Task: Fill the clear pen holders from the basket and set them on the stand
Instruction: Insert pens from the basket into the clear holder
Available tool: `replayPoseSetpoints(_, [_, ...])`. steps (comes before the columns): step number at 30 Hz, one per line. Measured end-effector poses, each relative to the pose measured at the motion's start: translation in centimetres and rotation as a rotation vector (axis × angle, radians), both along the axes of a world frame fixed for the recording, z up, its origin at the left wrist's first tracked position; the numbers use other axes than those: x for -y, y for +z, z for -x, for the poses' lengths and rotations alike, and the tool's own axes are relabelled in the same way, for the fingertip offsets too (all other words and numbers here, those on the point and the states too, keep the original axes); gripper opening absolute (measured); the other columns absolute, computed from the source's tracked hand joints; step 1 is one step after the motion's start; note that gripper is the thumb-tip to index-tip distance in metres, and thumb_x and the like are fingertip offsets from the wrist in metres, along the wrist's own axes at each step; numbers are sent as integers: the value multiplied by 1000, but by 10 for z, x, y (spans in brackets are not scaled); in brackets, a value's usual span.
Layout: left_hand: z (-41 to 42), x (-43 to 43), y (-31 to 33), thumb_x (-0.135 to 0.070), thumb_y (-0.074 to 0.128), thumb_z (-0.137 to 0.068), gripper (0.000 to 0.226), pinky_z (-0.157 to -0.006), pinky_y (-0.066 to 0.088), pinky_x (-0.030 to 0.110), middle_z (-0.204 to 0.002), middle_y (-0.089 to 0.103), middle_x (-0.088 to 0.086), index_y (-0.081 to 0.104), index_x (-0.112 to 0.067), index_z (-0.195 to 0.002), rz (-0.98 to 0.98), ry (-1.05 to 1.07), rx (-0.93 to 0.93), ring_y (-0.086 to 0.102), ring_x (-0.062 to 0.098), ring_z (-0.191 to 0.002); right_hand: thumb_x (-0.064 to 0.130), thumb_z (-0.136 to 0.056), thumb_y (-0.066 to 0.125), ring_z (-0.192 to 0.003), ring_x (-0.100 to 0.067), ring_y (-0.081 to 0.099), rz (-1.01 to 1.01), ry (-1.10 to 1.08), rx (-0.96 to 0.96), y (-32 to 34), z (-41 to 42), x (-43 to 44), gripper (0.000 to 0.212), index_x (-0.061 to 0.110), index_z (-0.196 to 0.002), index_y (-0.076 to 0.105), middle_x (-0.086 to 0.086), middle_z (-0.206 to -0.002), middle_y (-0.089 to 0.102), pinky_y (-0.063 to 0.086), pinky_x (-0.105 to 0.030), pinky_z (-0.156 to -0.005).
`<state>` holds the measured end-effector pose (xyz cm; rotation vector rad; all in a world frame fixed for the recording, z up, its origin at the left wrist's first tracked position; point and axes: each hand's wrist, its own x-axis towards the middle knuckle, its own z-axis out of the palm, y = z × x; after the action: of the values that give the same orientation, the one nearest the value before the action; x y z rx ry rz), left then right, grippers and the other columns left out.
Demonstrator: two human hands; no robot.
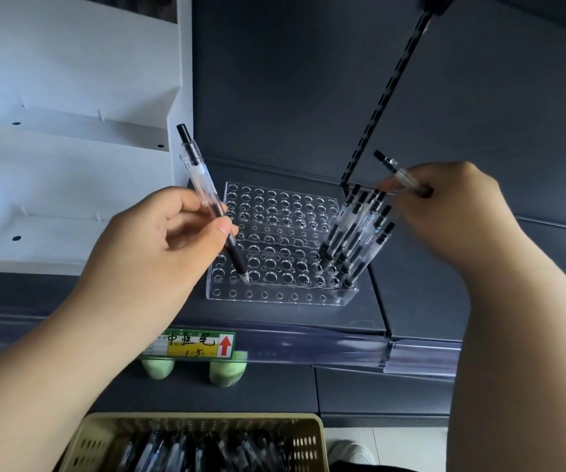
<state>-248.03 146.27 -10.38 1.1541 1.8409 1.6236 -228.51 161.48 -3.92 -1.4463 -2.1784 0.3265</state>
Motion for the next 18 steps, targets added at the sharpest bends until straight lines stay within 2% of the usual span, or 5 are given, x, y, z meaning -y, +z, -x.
replayPoseSetpoints(4, [-2, 0, 0, -41, 61, -73, 20, -69, 44, 25, -82, 72, -19, 63, -29, -88, 7, -7, -12, 68, -1, -76, 19, -80, 49, -54, -14, 50, 23, -16, 14, 1, -4, -1, 29, 35, -92, 71, 5, -71, 62, 38, -23, -56])
replayPoseSetpoints(9, [-5, -2, 1, -41, 60, -70, 22, -77, 47, 25, -81, 72, -17, 64, -27, -87, 3, -14, 5, 68, 2, -76, 19, -81, 48, -54, -14, 49, 32, -11, 24, 2, -2, 1, 31, 36, -95, 70, 2, -77, 64, 35, -21, -52])
replayPoseSetpoints(14, [-6, -3, 0, -34, 61, -76, 11, -73, 48, 21, -80, 72, -18, 64, -28, -85, 13, -25, -5, 68, 1, -75, 20, -82, 49, -50, -11, 47, 45, 7, 10, 3, -1, 3, 30, 36, -95, 70, 10, -70, 60, 33, -19, -49])
replayPoseSetpoints(18, [-6, -3, -1, -39, 59, -72, 17, -74, 44, 22, -80, 72, -18, 63, -29, -85, 19, -27, -9, 68, 1, -76, 18, -80, 49, -44, -4, 48, 42, 39, 22, 4, 2, 6, 31, 36, -94, 71, 17, -64, 57, 32, -18, -43])
